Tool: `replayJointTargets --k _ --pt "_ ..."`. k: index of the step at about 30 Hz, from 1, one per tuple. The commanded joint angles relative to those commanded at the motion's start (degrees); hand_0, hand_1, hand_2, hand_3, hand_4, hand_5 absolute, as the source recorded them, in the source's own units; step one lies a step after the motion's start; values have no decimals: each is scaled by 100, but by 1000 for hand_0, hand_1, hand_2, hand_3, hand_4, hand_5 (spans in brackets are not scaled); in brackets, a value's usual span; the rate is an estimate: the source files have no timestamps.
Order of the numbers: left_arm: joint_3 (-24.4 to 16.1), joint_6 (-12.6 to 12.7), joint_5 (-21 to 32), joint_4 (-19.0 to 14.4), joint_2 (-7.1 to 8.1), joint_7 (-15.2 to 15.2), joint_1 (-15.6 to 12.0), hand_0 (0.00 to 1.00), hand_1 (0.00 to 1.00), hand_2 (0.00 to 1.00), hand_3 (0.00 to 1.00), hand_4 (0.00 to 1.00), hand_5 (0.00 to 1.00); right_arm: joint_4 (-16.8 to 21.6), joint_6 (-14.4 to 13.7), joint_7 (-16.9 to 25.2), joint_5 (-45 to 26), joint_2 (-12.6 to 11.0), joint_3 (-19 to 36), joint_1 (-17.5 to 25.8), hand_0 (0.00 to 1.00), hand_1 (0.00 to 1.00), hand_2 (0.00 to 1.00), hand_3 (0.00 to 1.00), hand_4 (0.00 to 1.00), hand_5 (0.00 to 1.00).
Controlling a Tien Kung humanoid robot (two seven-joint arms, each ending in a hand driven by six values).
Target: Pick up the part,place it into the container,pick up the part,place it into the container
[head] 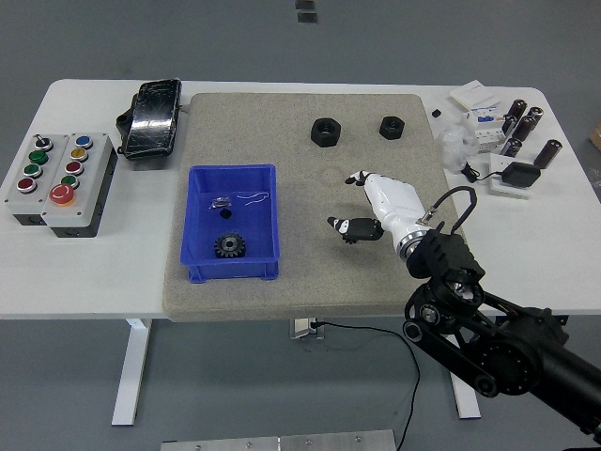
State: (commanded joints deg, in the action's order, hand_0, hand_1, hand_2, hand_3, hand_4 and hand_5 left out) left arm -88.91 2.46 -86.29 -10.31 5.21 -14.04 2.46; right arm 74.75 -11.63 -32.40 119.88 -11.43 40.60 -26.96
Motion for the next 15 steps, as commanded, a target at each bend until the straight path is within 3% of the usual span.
replayJointTargets --k 5,15 --pt "-4 0 -13 0 3 1 9 667 634 550 603 688 351 -98 53 -46 379 9 -169 -10 647 728 757 767 854 416" --pt "5 0 -11 0 10 0 5 666 634 550 603 688 351 -437 -20 20 246 51 -437 -114 617 707 723 736 843 414"
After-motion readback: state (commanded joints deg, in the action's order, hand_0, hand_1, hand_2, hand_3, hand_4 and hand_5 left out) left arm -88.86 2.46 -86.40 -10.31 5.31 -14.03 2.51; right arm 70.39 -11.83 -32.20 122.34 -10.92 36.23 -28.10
